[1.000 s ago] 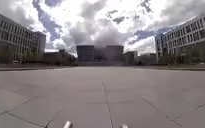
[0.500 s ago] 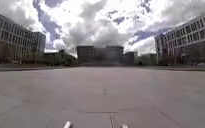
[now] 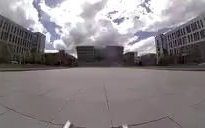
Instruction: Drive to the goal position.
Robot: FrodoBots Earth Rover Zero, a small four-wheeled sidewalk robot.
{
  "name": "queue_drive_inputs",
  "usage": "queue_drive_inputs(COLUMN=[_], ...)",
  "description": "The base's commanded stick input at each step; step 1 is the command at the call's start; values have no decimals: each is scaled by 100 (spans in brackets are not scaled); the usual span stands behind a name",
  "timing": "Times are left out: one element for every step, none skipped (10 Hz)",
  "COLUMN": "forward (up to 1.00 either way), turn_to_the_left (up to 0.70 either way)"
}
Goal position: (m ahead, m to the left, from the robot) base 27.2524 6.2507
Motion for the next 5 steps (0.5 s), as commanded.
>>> queue_drive_inputs(forward=[70, 70, 70, 70, 70], turn_to_the_left=[0, 0, 0, 0, 0])
